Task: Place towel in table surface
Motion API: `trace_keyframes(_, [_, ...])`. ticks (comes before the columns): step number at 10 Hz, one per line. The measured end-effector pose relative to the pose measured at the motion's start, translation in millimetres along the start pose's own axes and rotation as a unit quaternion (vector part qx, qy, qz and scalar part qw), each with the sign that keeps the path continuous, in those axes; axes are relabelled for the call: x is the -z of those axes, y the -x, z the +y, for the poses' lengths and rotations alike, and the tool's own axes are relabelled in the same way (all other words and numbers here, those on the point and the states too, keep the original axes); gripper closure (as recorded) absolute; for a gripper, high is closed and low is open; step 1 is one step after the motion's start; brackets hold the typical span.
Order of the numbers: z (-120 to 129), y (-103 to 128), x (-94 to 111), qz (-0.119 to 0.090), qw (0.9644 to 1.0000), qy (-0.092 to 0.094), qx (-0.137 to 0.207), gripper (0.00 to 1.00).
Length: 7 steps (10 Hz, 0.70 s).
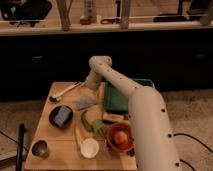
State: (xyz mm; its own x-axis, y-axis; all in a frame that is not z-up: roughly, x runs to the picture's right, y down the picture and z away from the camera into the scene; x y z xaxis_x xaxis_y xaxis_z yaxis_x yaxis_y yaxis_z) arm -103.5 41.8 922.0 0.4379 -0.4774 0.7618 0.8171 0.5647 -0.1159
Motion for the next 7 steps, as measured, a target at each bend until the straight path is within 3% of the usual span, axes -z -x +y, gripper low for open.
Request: trace_keyframes(7, [-0.5, 0.2, -1.3, -0.001, 1.0000, 0.003, 0.000, 0.20])
